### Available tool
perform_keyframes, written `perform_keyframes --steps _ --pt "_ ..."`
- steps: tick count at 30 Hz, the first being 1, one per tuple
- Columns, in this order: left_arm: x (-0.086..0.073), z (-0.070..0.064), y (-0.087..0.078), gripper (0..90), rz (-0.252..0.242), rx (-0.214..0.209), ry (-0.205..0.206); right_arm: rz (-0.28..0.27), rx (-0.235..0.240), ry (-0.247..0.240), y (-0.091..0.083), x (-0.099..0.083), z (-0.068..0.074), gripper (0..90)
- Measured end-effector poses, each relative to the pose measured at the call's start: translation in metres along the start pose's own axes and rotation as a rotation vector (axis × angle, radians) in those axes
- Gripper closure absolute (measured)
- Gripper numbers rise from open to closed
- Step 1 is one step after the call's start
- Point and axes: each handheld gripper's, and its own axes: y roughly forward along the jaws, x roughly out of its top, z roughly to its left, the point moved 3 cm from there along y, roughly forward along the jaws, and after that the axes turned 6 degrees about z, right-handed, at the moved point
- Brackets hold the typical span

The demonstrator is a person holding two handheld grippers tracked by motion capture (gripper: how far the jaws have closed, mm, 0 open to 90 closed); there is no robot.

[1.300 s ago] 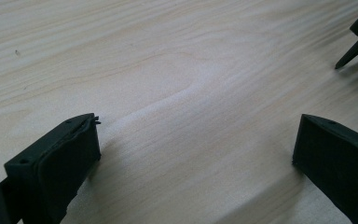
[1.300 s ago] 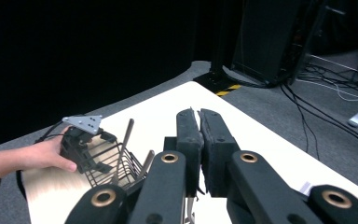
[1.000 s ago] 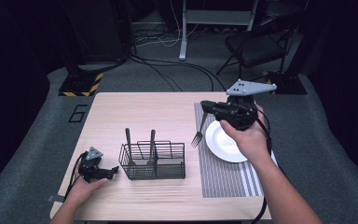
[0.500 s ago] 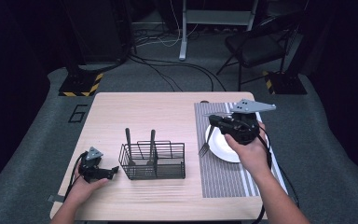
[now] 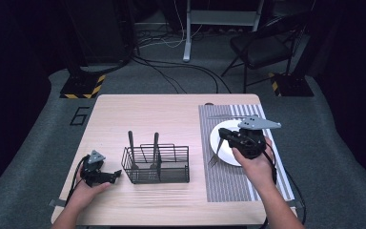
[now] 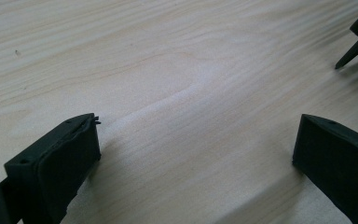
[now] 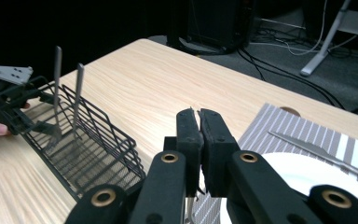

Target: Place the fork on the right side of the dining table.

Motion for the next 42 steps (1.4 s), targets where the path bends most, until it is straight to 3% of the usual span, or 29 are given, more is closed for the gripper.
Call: perform_keyframes --steps 9,28,42 --pt "0.0 0.0 0.0 0.2 0.0 0.002 0.001 -0.012 -0.041 0.015 0.003 -0.017 -0.004 87.0" --pt "0.0 0.0 0.0 0.2 0.0 0.0 0.0 -0.004 -0.067 0.075 0.01 -0.042 -0.012 87.0" --pt "0.0 0.0 0.0 0.2 0.0 0.0 0.0 -0.01 -0.091 0.152 0.008 -0.058 -0.025 86.6"
